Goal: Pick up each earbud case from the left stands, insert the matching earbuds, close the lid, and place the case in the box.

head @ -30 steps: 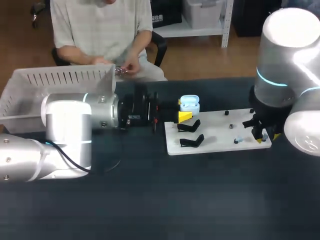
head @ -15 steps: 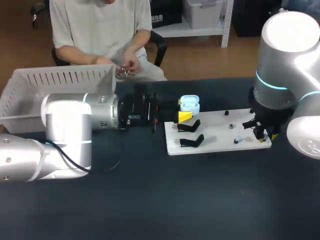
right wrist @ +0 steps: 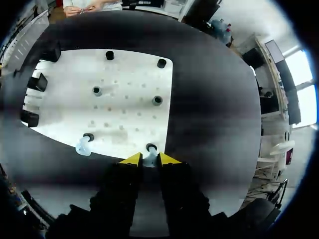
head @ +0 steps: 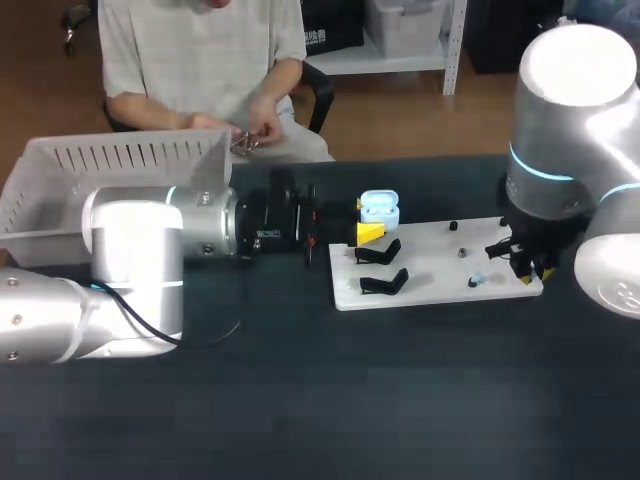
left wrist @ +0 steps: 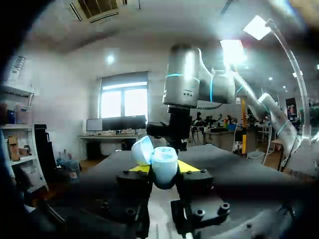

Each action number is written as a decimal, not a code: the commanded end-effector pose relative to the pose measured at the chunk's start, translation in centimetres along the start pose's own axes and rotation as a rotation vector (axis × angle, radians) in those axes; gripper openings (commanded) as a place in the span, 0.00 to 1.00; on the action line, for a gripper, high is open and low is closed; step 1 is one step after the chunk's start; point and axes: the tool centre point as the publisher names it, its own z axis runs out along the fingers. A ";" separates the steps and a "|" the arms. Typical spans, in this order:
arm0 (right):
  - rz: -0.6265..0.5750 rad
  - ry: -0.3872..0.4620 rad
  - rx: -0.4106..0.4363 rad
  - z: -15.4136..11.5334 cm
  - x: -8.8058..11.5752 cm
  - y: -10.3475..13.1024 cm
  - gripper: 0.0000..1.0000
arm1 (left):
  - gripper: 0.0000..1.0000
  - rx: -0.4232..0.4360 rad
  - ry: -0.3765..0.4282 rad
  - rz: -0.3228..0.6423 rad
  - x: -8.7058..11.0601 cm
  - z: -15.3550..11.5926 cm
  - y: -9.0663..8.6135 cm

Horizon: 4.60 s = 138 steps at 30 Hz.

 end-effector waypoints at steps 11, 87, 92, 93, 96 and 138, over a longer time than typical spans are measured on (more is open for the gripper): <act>0.004 0.009 0.012 -6.2 0.3 1.2 0.00 | 0.00 0.001 -0.002 0.000 0.1 0.0 0.1; 0.396 0.105 -0.119 -17.2 -6.4 14.9 0.00 | 0.00 0.001 -0.002 0.000 0.1 0.0 0.1; 0.396 0.105 -0.119 -17.2 -6.4 14.9 0.00 | 0.00 0.000 -0.012 0.004 0.3 0.5 -0.3; 0.396 0.105 -0.119 -17.2 -6.4 14.9 0.00 | 0.00 -0.001 -0.015 0.005 0.3 0.6 -0.4; 0.489 0.112 -0.113 -16.8 -6.5 14.6 0.00 | 0.00 -0.006 -0.013 0.027 0.5 1.0 -1.0; 0.757 0.159 -0.065 -16.0 -6.2 15.5 0.00 | 0.00 0.020 0.001 0.043 1.6 3.0 -0.6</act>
